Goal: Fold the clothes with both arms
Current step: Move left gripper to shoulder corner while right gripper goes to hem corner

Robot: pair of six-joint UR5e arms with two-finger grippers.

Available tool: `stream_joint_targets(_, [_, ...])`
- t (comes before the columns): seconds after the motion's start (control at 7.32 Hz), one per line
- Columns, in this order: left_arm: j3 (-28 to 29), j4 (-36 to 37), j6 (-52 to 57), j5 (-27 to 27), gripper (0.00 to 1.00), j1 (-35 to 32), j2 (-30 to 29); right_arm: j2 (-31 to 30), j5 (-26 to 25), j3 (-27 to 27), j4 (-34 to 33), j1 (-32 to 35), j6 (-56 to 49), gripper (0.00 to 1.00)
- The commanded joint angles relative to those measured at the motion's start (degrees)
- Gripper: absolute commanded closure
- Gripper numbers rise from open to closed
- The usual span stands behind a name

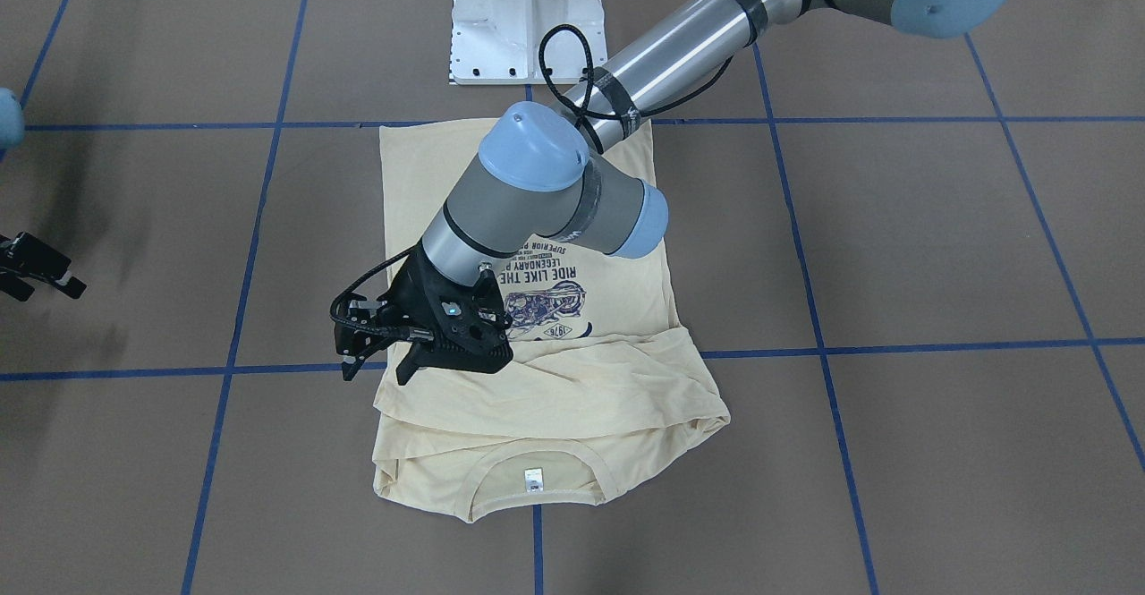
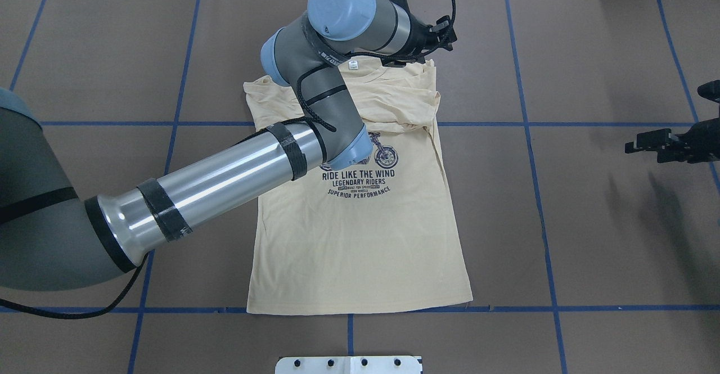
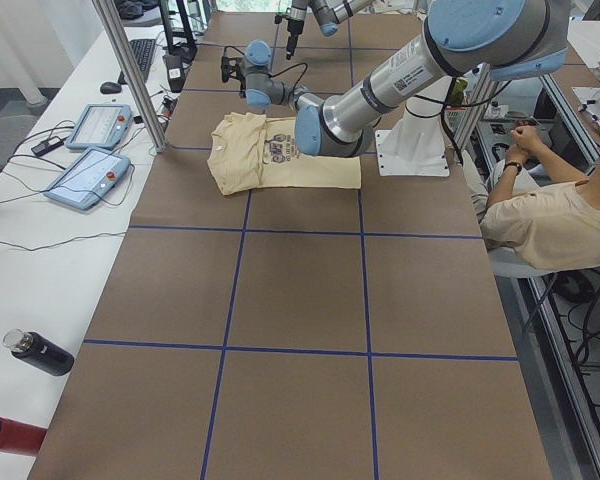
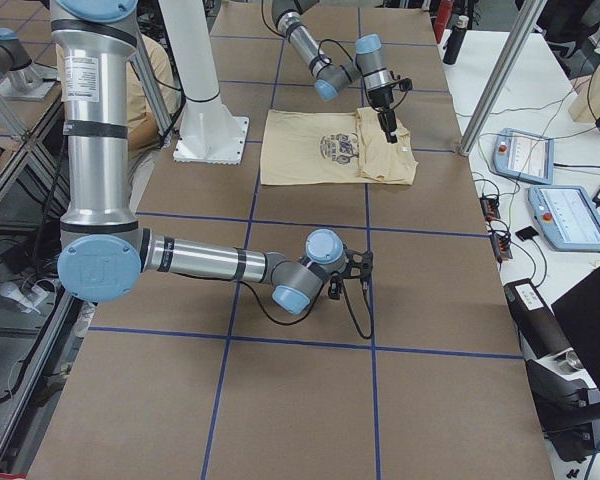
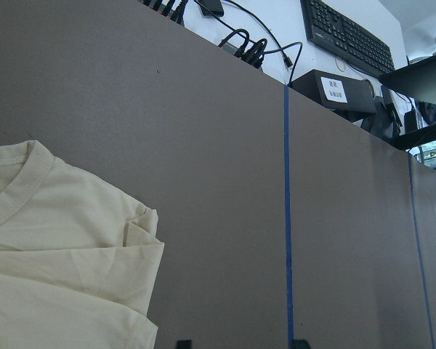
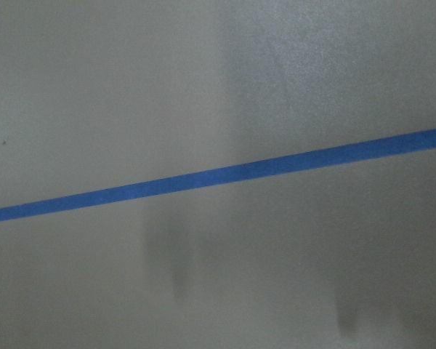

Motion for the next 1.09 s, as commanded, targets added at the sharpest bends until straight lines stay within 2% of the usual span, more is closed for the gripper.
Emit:
stream_joint_targets(0.0, [-2.7,0.0,-3.0,0.0,0.27,0.1,1.2,3.9,-1.3,4.4,1.7,-7.9,18.4,0.0])
stream_joint_targets(0.14, [-11.2,0.3,-3.0,-0.2,0.27,0.2,7.1,5.9,-9.6,9.1,1.8,-16.5,32.4,0.0])
stream_joint_targets(0.27, [-20.8,2.5,-3.0,-0.8,0.24,0.3,13.8,6.0,-19.3,14.4,-0.6,-24.8,39.0,0.0])
stream_joint_targets(0.41, [-26.7,4.8,-2.8,-5.4,0.24,0.3,17.9,7.0,-21.1,21.2,-9.4,-28.4,43.9,0.0])
stream_joint_targets(0.55, [-33.4,5.2,-2.3,-6.8,0.24,0.2,23.8,7.0,-24.4,28.1,-18.6,-33.8,47.2,0.0])
stream_joint_targets(0.68, [-40.6,5.1,-1.4,-9.5,0.27,-0.3,30.3,6.6,-32.7,32.2,-22.4,-40.9,52.7,0.0])
stream_joint_targets(0.82, [-42.1,5.3,4.2,-14.7,0.31,-3.1,33.6,7.1,-42.4,34.4,-29.0,-47.6,55.5,0.0])
stream_joint_targets(0.96, [-42.2,5.3,6.9,-16.6,0.31,-4.6,35.7,7.2,-47.1,37.7,-36.1,-51.8,56.3,0.0])
